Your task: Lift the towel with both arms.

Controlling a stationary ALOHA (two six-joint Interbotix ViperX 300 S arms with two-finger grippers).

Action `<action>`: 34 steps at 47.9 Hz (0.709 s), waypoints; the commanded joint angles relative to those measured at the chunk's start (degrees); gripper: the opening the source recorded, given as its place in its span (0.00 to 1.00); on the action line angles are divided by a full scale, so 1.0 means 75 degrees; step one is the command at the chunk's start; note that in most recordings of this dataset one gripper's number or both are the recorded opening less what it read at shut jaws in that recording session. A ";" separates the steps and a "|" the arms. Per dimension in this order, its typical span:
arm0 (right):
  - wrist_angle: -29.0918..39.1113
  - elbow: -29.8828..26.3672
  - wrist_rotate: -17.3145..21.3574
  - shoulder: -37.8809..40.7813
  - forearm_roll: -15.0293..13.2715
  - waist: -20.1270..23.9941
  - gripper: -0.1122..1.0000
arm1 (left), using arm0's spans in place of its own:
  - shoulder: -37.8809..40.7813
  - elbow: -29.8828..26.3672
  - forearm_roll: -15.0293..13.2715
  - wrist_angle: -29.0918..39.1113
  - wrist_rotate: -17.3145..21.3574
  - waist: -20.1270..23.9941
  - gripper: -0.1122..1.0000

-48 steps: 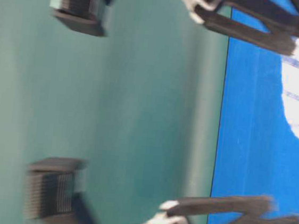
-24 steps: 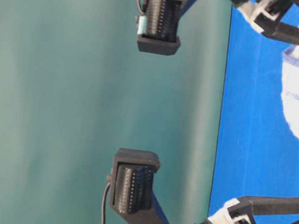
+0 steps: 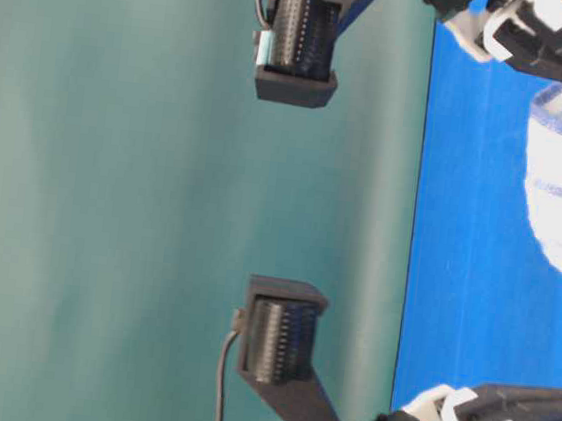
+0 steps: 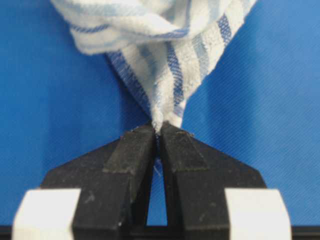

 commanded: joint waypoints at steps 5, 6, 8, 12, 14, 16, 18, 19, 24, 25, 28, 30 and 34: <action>-0.0023 -0.0070 -0.0023 -0.0398 -0.0059 0.0012 0.21 | -0.0141 -0.0152 0.0000 0.0246 0.0023 0.0012 0.11; -0.0023 -0.0059 -0.0023 -0.0457 -0.0070 0.0012 0.21 | -0.0152 -0.0164 0.0000 0.0258 0.0023 0.0012 0.11; -0.0012 -0.0047 -0.0023 -0.0586 -0.0070 0.0012 0.21 | -0.0223 -0.0176 0.0000 0.0293 0.0035 0.0012 0.11; 0.0129 -0.0059 -0.0023 -0.0855 -0.0082 0.0012 0.21 | -0.0445 -0.0234 -0.0012 0.0422 0.0035 0.0012 0.11; 0.0328 -0.0094 -0.0023 -0.1078 -0.0082 0.0012 0.21 | -0.0609 -0.0270 0.0000 0.0527 0.0035 0.0012 0.11; 0.0527 -0.0129 -0.0023 -0.1277 -0.0082 0.0023 0.21 | -0.0797 -0.0293 0.0000 0.0668 0.0035 0.0012 0.11; 0.0762 -0.0176 -0.0023 -0.1500 -0.0082 0.0012 0.21 | -0.1043 -0.0316 0.0000 0.0844 0.0035 0.0012 0.11; 0.0891 -0.0188 -0.0023 -0.1605 -0.0082 0.0012 0.21 | -0.1160 -0.0340 0.0012 0.0902 0.0035 0.0012 0.11; 0.1559 -0.0363 -0.0059 -0.2191 -0.0129 0.0012 0.21 | -0.1816 -0.0410 0.0023 0.1395 0.0035 0.0023 0.11; 0.1676 -0.0398 -0.0082 -0.2309 -0.0141 0.0012 0.21 | -0.1922 -0.0422 0.0023 0.1477 0.0035 0.0023 0.11; 0.2063 -0.0539 -0.0164 -0.2672 -0.0152 0.0023 0.21 | -0.2227 -0.0445 0.0012 0.1711 0.0035 0.0047 0.11; 0.2273 -0.0621 -0.0211 -0.2848 -0.0152 0.0012 0.21 | -0.2426 -0.0469 0.0023 0.1898 0.0023 0.0082 0.11; 0.2637 -0.0820 -0.0293 -0.3199 -0.0152 0.0012 0.21 | -0.2859 -0.0551 0.0023 0.2297 0.0000 0.0141 0.11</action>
